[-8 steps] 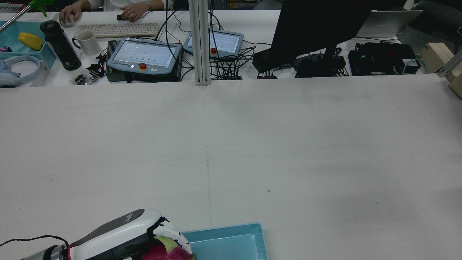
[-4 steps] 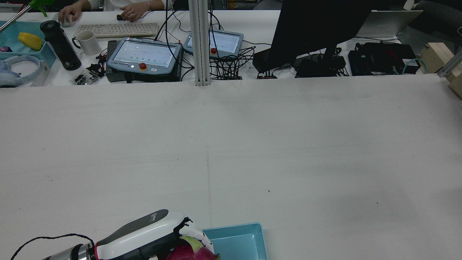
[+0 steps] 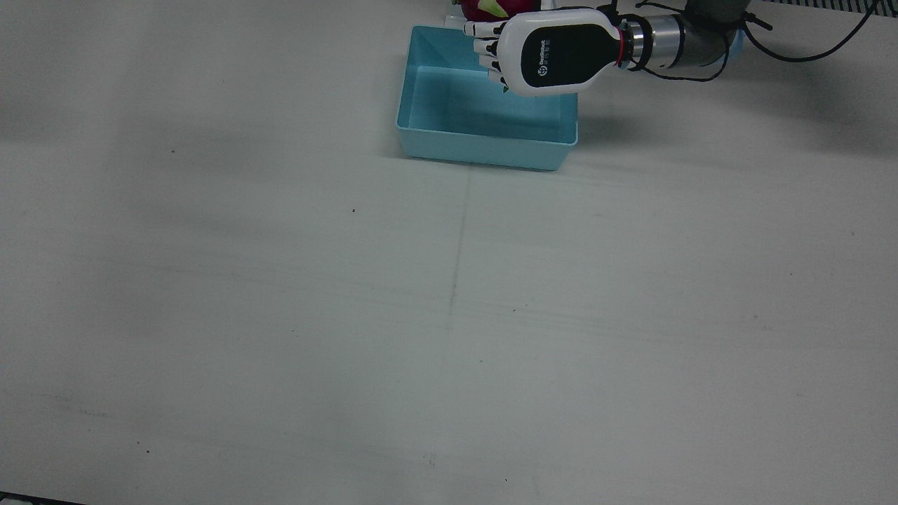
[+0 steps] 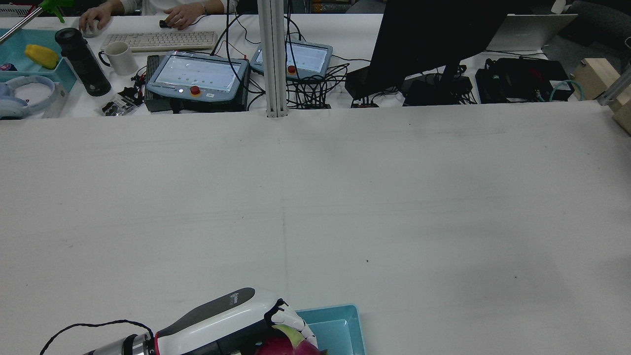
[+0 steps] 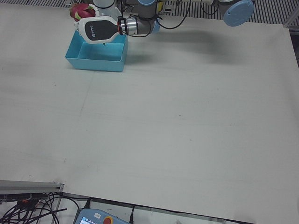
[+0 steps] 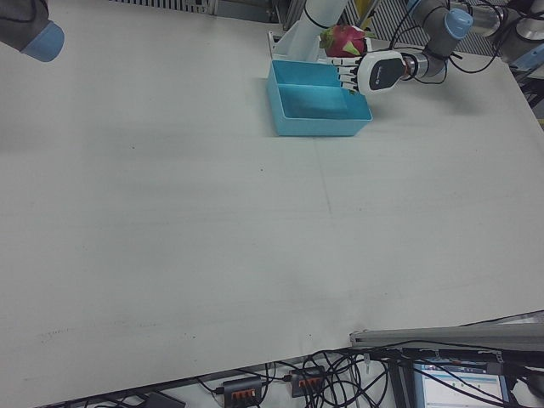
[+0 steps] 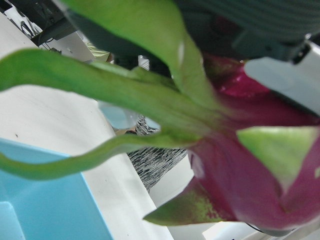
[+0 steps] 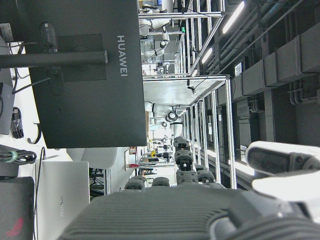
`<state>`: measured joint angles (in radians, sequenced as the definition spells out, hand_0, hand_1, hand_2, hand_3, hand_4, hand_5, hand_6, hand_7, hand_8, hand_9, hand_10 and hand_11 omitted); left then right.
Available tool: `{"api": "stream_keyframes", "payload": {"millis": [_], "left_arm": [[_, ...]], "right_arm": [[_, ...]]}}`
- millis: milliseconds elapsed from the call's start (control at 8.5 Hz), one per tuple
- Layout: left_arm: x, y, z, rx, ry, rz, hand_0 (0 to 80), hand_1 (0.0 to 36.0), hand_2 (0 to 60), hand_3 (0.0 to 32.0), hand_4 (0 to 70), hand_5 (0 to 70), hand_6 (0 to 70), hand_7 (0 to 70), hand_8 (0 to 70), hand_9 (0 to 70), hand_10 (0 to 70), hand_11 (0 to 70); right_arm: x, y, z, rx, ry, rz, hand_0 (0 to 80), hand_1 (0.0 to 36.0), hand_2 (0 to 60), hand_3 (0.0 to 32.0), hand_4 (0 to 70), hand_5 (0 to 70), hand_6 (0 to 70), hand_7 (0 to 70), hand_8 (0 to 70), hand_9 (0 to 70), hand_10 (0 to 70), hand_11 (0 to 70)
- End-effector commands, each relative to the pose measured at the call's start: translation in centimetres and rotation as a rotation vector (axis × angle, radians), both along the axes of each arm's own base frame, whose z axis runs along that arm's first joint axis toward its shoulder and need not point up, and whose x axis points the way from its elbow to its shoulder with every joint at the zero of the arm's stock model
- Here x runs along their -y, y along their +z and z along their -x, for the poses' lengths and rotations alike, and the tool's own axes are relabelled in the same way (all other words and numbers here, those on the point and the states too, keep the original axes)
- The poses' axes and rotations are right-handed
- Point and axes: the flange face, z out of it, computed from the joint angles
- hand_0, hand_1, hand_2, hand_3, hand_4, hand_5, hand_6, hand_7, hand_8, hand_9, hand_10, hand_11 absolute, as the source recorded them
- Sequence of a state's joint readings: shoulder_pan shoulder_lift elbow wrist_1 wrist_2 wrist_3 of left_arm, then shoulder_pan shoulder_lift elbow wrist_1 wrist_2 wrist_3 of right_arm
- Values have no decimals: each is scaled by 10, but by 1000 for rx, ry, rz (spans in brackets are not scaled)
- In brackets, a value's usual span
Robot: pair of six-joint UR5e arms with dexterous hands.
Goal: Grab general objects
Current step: 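Carry the dragon fruit with the left hand over the blue tray, then lower the fruit into the tray and open the left hand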
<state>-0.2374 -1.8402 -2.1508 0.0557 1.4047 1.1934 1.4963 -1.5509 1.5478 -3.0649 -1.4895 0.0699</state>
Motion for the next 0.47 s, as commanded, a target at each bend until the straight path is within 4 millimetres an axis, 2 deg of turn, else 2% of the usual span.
{"api": "stream_keyframes", "payload": {"millis": [0, 118, 235, 353], "left_arm": [[-2, -1, -10, 4, 16, 1, 471, 17, 22, 0, 210, 700, 579, 395, 397, 404, 514, 700], [-2, 0, -14, 3, 22, 1, 484, 73, 0, 0, 144, 540, 284, 202, 130, 102, 216, 324], [-3, 0, -15, 3, 25, 1, 492, 85, 0, 0, 135, 547, 278, 219, 140, 124, 150, 230], [-7, -1, -18, 2, 34, 1, 493, 88, 0, 0, 133, 572, 286, 233, 144, 130, 147, 225]], "right_arm": [[0, 0, 0, -1, 1, 0, 0, 0, 0, 0, 0, 0, 0, 0, 0, 0, 0, 0], [0, 0, 0, 1, 1, 0, 0, 0, 0, 0, 0, 0, 0, 0, 0, 0, 0, 0], [0, 0, 0, -1, -1, 0, 0, 0, 0, 0, 0, 0, 0, 0, 0, 0, 0, 0], [0, 0, 0, -1, -1, 0, 0, 0, 0, 0, 0, 0, 0, 0, 0, 0, 0, 0]]}}
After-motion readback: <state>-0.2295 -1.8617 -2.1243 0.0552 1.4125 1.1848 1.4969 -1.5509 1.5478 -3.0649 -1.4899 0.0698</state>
